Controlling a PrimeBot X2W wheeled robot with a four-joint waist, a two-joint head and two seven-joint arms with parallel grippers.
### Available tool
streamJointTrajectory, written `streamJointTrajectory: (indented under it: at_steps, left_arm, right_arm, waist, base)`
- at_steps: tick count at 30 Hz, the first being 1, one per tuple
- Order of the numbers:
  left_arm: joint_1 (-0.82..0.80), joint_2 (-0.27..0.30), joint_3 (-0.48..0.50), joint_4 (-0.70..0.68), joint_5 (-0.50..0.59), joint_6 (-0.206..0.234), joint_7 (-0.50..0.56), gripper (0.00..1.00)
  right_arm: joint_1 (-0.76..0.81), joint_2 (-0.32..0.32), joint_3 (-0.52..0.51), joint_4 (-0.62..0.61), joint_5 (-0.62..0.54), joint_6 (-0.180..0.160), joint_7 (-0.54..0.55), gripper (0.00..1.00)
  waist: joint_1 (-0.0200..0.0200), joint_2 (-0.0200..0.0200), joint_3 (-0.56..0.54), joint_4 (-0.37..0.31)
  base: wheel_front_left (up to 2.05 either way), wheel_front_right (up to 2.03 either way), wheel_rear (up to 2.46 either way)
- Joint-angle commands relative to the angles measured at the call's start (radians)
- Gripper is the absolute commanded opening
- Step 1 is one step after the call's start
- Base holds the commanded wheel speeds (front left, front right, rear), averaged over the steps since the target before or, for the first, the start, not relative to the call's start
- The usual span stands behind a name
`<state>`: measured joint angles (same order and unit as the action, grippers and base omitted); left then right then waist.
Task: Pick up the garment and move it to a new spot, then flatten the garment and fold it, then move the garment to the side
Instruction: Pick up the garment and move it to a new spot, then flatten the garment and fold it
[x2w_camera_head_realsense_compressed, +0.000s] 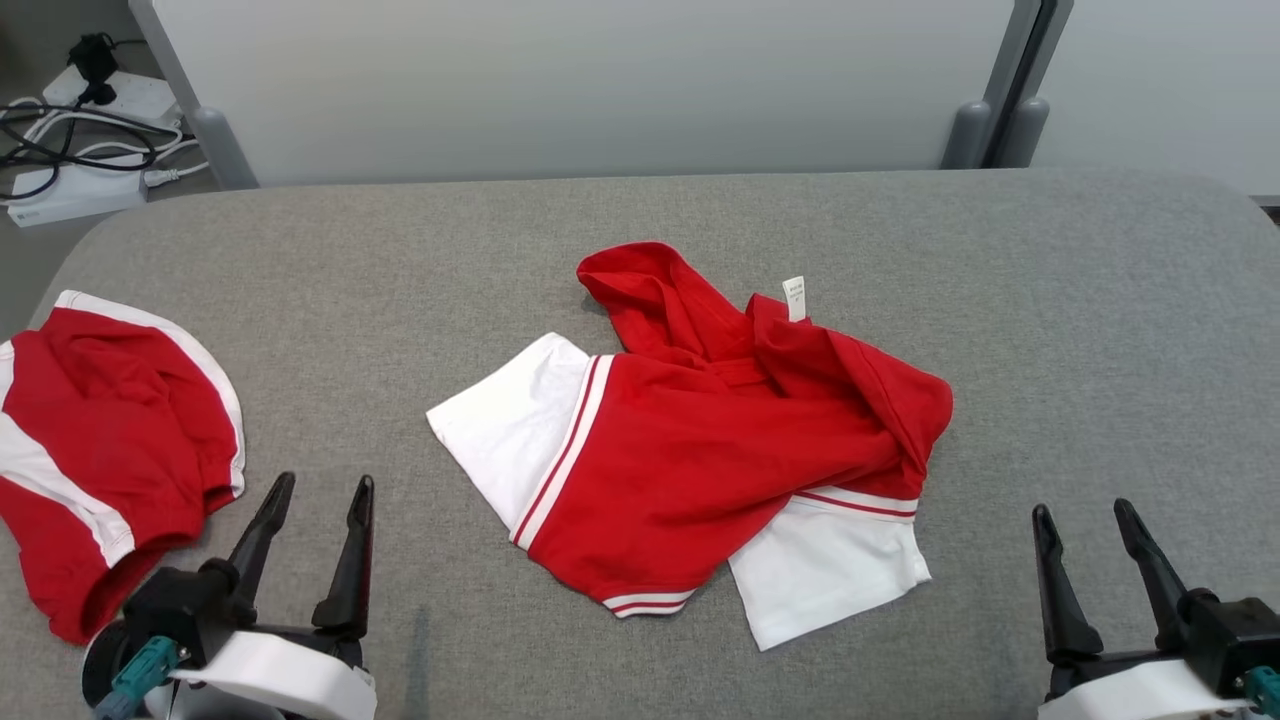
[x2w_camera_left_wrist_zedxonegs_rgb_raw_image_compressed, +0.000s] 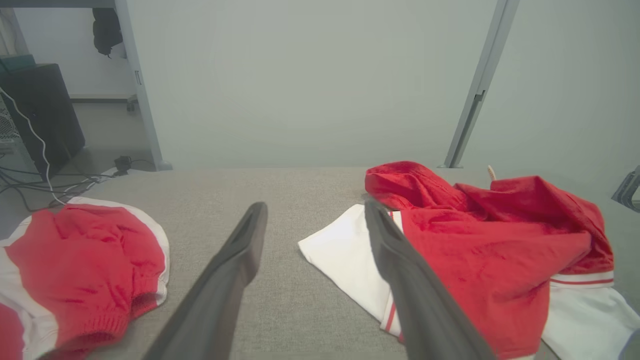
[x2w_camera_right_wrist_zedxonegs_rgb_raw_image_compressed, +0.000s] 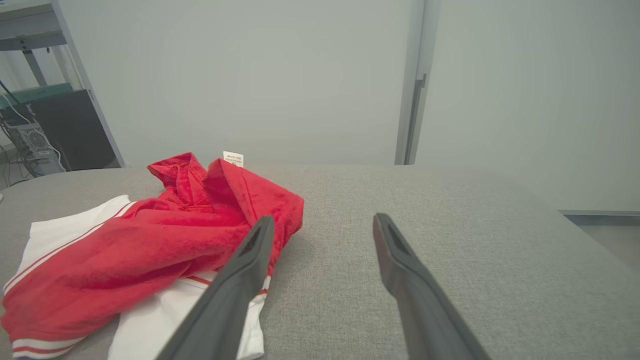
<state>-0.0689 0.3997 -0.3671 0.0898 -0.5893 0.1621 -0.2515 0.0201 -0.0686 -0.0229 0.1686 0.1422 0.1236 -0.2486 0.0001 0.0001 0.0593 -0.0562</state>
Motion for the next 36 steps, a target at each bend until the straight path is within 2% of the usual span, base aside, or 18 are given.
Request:
streamJointTrajectory:
  at_steps: [1,15,29,36]
  left_arm:
    - [-0.012,0.023,0.051,-0.01,0.016,-0.005,-0.01,1.0]
    - [0.046,-0.034,0.122,-0.025,0.05,-0.016,-0.01,1.0]
    - [0.033,-0.059,0.144,-0.022,0.074,-0.03,-0.01,1.0]
    - [0.024,-0.072,0.149,-0.022,0.084,-0.036,-0.01,1.0]
  right_arm:
    - [0.002,-0.01,0.024,-0.037,-0.018,0.007,-0.013,1.0]
    - [0.043,0.01,0.028,-0.049,-0.03,0.007,-0.013,1.0]
    - [0.025,0.014,0.031,-0.049,-0.026,0.007,-0.013,1.0]
    - [-0.021,0.003,0.078,-0.044,-0.021,0.007,-0.013,1.0]
  waist:
    - [0.0,-0.0001,-0.015,-0.008]
    - [0.0,-0.0001,-0.015,0.003]
    - [0.0,-0.0001,0.01,0.02]
    - [0.0,-0.0001,0.022,0.031]
  base:
    - [0.0,0.0,0.0]
    - [0.0,0.0,0.0]
    - [0.0,0.0,0.0]
    - [0.0,0.0,0.0]
